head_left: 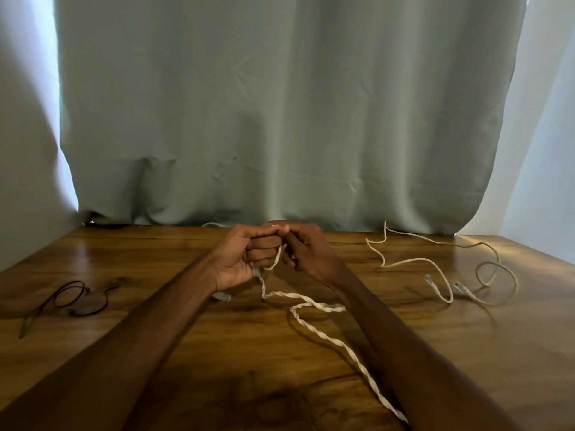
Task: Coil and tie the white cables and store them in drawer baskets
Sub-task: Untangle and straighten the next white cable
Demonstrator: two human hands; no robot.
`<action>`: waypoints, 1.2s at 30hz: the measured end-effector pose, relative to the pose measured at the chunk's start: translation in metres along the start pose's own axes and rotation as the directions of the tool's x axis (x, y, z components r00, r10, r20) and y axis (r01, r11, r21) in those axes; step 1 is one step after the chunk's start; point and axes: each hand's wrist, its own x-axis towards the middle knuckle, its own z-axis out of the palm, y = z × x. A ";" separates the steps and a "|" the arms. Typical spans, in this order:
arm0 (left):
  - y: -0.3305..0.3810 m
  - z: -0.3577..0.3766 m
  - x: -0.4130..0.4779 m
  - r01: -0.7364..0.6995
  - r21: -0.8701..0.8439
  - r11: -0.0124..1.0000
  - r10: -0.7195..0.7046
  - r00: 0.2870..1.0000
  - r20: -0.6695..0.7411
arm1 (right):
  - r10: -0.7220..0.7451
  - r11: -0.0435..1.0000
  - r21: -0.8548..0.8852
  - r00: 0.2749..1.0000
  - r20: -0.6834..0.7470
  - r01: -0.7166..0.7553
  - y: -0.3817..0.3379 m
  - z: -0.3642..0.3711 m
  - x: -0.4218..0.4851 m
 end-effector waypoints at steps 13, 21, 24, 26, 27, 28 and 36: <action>-0.001 0.021 0.008 -0.125 -0.033 0.992 0.124 0.992 -0.032 | 0.284 0.937 -0.266 0.936 0.208 -0.225 -0.009 0.019 -0.015; -0.002 0.015 0.016 -0.235 -0.326 0.916 0.188 0.968 -0.169 | 0.261 0.870 -0.470 0.948 0.185 -0.148 -0.009 0.023 -0.007; -0.003 0.013 0.016 -0.261 -0.327 0.908 0.200 0.957 -0.208 | 0.249 0.864 -0.490 0.946 0.210 -0.119 -0.012 0.025 -0.008; -0.003 0.012 0.015 -0.268 -0.306 0.913 0.206 0.953 -0.221 | 0.253 0.874 -0.468 0.943 0.214 -0.128 -0.012 0.025 -0.008; -0.004 0.012 0.015 -0.269 -0.298 0.916 0.208 0.953 -0.221 | 0.251 0.879 -0.459 0.944 0.215 -0.129 -0.012 0.024 -0.008; -0.004 0.013 0.015 -0.268 -0.294 0.917 0.208 0.953 -0.220 | 0.250 0.880 -0.456 0.944 0.215 -0.129 -0.011 0.024 -0.008; -0.003 0.014 0.013 -0.258 -0.261 0.930 0.197 0.951 -0.238 | 0.275 0.890 -0.427 0.937 0.216 -0.163 -0.010 0.025 -0.006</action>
